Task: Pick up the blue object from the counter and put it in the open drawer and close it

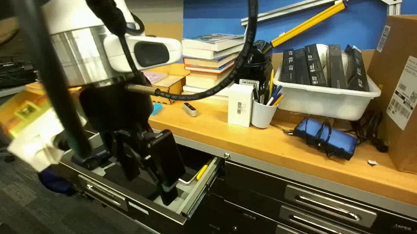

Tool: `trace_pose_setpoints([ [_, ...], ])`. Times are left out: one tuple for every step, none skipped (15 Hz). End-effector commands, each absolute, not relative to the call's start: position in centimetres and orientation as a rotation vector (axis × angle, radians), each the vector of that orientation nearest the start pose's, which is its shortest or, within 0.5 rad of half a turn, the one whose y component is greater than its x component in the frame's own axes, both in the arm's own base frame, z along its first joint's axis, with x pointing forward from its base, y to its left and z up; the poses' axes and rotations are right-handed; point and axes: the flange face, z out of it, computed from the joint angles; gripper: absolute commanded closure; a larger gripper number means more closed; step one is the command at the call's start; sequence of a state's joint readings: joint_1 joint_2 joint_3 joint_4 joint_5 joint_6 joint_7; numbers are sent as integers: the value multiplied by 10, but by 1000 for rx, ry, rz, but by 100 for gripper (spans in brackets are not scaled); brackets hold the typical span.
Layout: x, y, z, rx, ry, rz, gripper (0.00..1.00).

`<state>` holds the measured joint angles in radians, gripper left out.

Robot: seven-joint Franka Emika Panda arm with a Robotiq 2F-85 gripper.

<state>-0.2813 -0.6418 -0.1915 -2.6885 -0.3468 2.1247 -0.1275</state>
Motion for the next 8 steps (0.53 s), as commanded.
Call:
trace_pose_setpoints([
  [310, -173, 431, -3335, 234, -40, 0],
  [310, -174, 432, -3335, 235, -42, 0],
  [310, -173, 432, -3335, 235, -45, 0],
  [310, -173, 433, -3335, 235, -45, 0],
  [310, -173, 433, -3335, 235, -45, 0],
  [310, -173, 433, -3335, 235, -45, 0],
  [310, -173, 433, -3335, 235, -45, 0],
  [319, -171, 435, -3341, 267, -71, 0],
])
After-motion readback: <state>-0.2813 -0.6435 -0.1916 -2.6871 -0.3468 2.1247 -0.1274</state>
